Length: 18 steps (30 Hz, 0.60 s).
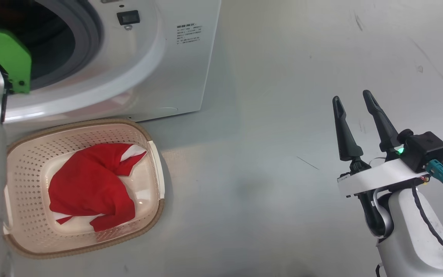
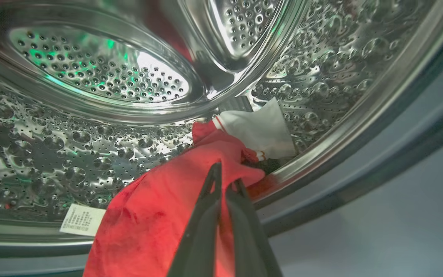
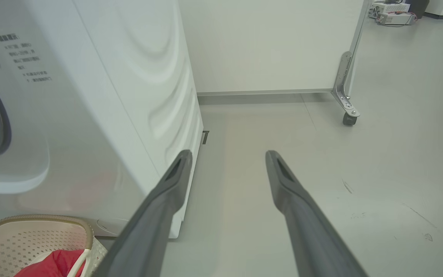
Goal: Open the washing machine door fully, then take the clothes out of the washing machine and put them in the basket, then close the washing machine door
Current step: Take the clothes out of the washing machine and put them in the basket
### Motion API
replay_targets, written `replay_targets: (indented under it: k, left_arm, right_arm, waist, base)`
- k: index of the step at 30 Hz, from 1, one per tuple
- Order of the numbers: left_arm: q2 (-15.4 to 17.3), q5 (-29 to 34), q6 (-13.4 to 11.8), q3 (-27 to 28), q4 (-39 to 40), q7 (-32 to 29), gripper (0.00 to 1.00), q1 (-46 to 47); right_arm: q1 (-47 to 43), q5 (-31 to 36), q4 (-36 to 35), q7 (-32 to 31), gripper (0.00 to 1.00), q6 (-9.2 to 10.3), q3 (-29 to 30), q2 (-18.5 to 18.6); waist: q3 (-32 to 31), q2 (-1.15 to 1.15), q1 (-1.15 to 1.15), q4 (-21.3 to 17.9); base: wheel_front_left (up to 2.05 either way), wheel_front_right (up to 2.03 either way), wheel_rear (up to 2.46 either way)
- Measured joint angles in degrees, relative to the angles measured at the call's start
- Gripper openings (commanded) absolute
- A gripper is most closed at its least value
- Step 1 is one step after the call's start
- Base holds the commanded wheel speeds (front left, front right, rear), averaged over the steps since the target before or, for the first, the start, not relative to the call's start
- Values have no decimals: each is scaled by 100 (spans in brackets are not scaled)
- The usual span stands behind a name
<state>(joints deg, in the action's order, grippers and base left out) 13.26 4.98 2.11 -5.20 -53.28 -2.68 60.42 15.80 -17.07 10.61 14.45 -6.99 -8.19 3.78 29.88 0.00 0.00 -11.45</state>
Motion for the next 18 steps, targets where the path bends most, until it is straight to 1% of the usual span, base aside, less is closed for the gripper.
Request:
replay_targets:
  k: [4, 8, 12, 18]
  left_arm:
    - [-210, -45, 1, -29, -76, 337, 0, -186]
    - [-347, -108, 16, -51, -157, 643, 0, -380]
    - [-402, -134, 77, -214, -197, 964, 0, -575]
    - [-489, -143, 123, -244, -304, 1315, 0, -926]
  right_arm:
    - [-95, 7, 46, 0, 100, 0, 82, 52]
    - [-181, 8, 88, 0, 100, 0, 87, 63]
    - [-251, 8, 118, 0, 100, 0, 133, 68]
    - [-412, 8, 182, 0, 100, 0, 176, 67]
  waist:
    - [-186, 0, 0, 95]
    - [-387, 0, 0, 204]
    - [-592, 0, 0, 316]
    - [-863, 0, 0, 441]
  base:
    - [0, 0, 0]
    - [0, 0, 0]
    - [0, 0, 0]
    - [0, 0, 0]
